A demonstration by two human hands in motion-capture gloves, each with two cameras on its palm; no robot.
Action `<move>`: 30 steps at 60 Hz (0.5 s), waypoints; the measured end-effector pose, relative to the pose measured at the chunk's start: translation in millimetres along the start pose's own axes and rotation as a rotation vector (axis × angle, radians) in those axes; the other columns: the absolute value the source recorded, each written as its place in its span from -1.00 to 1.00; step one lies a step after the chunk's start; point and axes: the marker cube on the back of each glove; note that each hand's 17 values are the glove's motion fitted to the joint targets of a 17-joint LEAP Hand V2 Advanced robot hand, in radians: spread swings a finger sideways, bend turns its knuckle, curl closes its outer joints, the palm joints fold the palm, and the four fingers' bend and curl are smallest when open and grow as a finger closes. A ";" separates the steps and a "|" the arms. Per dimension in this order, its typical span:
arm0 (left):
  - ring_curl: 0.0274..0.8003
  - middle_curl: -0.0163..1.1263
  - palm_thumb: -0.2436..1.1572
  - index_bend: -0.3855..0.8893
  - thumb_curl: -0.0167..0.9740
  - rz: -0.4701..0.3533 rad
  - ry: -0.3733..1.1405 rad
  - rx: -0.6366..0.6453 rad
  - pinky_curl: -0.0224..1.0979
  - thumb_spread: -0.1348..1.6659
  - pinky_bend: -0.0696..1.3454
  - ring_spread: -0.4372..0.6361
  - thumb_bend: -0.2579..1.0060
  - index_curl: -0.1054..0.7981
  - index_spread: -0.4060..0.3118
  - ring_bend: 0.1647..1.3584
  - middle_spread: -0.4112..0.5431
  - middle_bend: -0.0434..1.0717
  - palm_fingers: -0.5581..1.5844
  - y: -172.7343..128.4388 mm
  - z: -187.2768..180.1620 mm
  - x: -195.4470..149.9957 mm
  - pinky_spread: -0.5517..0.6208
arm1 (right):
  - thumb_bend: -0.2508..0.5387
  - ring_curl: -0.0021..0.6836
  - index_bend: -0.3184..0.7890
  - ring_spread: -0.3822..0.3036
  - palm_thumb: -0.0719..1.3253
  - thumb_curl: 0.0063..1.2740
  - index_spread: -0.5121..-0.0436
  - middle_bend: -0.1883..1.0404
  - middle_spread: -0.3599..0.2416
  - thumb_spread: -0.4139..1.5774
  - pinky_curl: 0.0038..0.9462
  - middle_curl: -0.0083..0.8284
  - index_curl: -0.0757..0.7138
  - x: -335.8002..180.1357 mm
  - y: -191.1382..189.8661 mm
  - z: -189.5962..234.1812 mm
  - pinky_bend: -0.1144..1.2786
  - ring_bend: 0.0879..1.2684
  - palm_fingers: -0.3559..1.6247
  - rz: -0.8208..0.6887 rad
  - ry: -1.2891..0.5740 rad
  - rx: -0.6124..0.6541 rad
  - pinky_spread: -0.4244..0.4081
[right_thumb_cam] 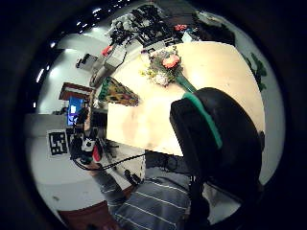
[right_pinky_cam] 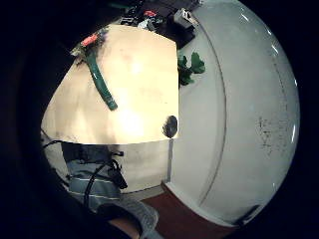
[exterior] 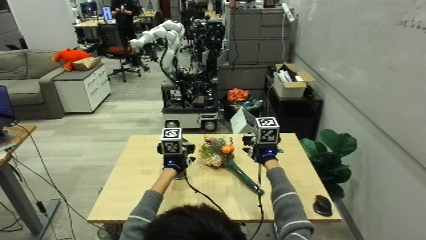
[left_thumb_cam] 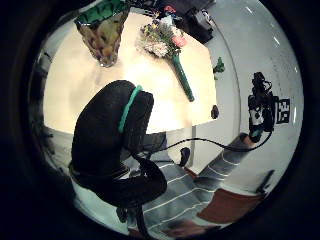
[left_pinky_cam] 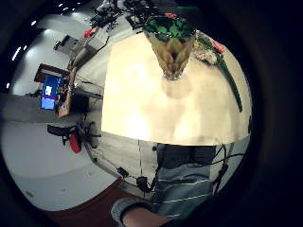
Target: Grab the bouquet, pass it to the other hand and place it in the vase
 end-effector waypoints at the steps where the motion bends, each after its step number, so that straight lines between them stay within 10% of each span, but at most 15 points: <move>1: -0.81 -0.81 -0.36 -0.09 -0.85 0.002 0.003 0.000 -0.80 -0.20 -0.53 0.07 -0.40 -0.57 0.02 -0.62 0.02 -0.53 -0.10 -1.5 1.3 0.4 0.28 | 0.23 -0.71 -0.29 0.12 -0.41 -0.92 0.02 -0.42 -0.07 0.01 -0.71 -0.86 -0.76 -0.7 -0.9 0.4 -0.14 -0.49 -0.43 -0.005 -0.001 -0.002 0.38; 11: -0.63 -0.64 -0.33 -0.12 -0.72 0.008 0.019 -0.012 -0.65 0.23 -0.54 0.22 -0.45 -0.35 -0.04 -0.58 0.10 -0.58 -0.13 -2.9 6.5 -1.0 0.45 | 0.27 -0.48 -0.23 0.13 -0.34 -0.86 -0.51 -0.38 -0.20 0.49 -0.51 -0.66 -0.63 -4.8 -11.1 1.8 -0.03 -0.37 -0.50 -0.022 -0.042 -0.007 0.56; 30: -0.50 -0.50 -0.30 -0.13 -0.56 0.018 0.058 -0.009 -0.52 0.43 -0.56 0.28 -0.58 -0.14 -0.06 -0.57 0.13 -0.59 -0.16 -1.9 13.4 -3.8 0.51 | 0.13 -0.33 -0.19 0.14 -0.32 -0.78 -0.65 -0.37 -0.20 0.73 -0.40 -0.41 -0.46 -22.3 -27.0 5.0 -0.03 -0.33 -0.52 -0.021 -0.028 -0.020 0.62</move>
